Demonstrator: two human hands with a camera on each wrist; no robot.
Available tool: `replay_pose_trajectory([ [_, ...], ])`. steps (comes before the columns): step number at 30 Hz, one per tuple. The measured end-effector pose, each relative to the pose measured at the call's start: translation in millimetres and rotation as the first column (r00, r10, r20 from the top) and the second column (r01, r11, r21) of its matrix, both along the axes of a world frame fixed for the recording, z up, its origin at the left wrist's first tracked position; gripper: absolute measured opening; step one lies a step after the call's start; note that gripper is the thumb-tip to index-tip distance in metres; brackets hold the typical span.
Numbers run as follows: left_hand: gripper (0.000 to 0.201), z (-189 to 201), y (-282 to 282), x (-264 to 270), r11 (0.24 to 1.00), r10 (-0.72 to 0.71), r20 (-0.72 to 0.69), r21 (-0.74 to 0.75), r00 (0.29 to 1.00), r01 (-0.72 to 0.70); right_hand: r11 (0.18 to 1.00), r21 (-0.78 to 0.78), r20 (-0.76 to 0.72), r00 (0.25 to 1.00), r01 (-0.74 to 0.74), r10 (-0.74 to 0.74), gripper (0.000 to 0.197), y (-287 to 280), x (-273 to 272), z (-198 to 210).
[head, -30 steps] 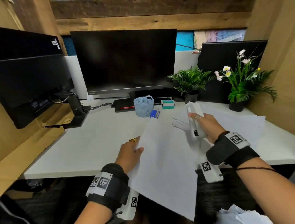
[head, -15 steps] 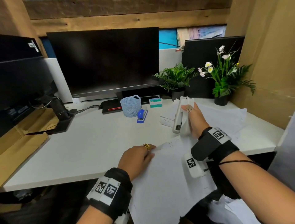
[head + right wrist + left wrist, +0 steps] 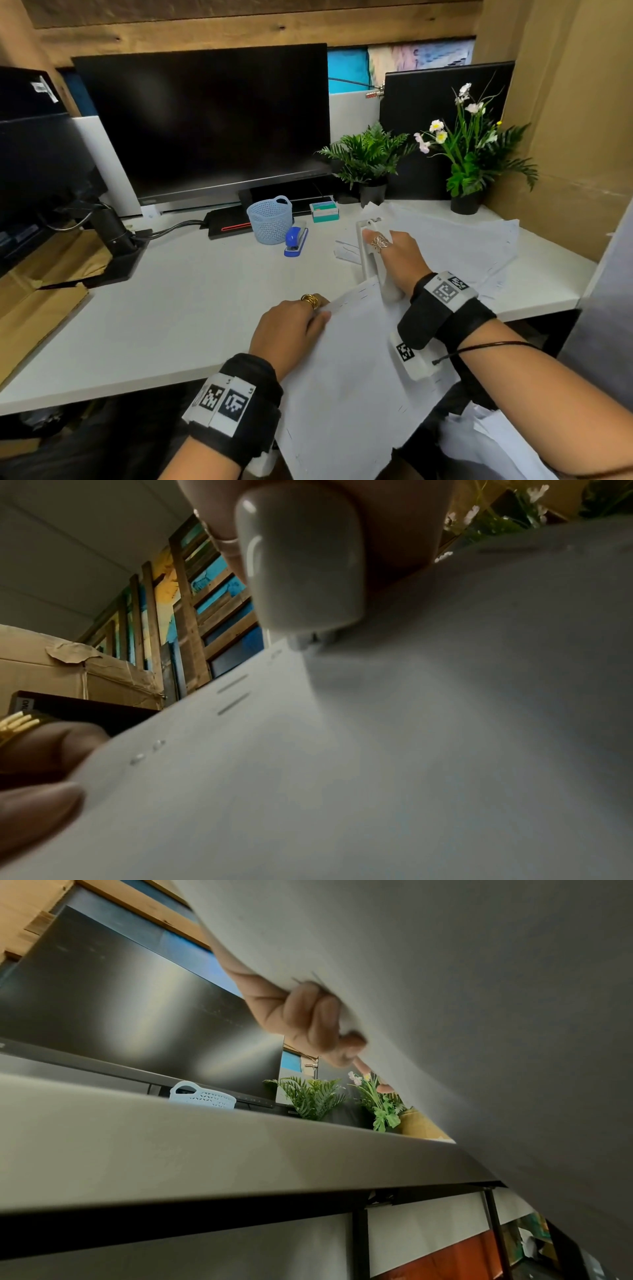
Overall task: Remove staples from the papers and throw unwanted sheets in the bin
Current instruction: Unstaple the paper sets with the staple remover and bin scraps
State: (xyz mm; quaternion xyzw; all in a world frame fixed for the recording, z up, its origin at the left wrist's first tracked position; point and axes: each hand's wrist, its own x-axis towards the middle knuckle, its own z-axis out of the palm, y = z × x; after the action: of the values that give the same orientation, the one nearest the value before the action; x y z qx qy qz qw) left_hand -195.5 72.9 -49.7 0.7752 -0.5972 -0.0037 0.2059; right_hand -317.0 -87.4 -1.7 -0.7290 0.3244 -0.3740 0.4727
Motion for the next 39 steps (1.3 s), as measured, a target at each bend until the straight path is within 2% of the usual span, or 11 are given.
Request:
replay_pose_trajectory([
  [2, 0.028, 1, 0, 1, 1.000, 0.006, -0.002, 0.003, 1.000, -0.006, 0.999, -0.033, -0.005, 1.000, 0.009, -0.009, 0.035, 1, 1, -1],
  [12, 0.027, 4, 2, -3, 0.999, -0.029, 0.023, 0.022, 0.999, 0.028, 0.997, -0.048, 0.009, 0.999, 0.054, -0.053, 0.040, 4, 7, -18],
  [15, 0.027, 5, 1, -3, 1.000, -0.018, 0.017, 0.021, 1.000, 0.018, 0.997, -0.011, 0.034, 0.997, 0.072, -0.071, 0.042, 3, 7, -21],
  [18, 0.027, 5, 0, -4, 1.000, -0.017, 0.018, 0.020, 1.000, 0.017, 0.998, 0.053, -0.043, 0.999, 0.033, -0.031, 0.035, -5, 7, -21],
  [20, 0.028, 5, 0, -4, 1.000, -0.006, 0.021, 0.024, 1.000, 0.006, 0.989, 0.148, -0.083, 0.997, 0.010, 0.002, 0.030, -12, 6, -20],
  [25, 0.028, 5, 0, -3, 1.000, 0.003, 0.037, 0.031, 0.999, -0.004, 0.959, 0.279, -0.019, 0.999, 0.050, -0.046, 0.038, -21, -1, -16],
  [29, 0.028, 4, -1, -4, 1.000, 0.000, 0.034, 0.029, 0.999, -0.001, 0.958, 0.278, 0.007, 0.997, 0.066, -0.071, 0.033, -18, -2, -15],
  [39, 0.028, 5, 2, -3, 0.999, -0.014, 0.049, 0.050, 0.999, 0.011, 0.968, 0.231, 0.003, 0.995, 0.096, -0.099, 0.040, -11, 4, -21],
])
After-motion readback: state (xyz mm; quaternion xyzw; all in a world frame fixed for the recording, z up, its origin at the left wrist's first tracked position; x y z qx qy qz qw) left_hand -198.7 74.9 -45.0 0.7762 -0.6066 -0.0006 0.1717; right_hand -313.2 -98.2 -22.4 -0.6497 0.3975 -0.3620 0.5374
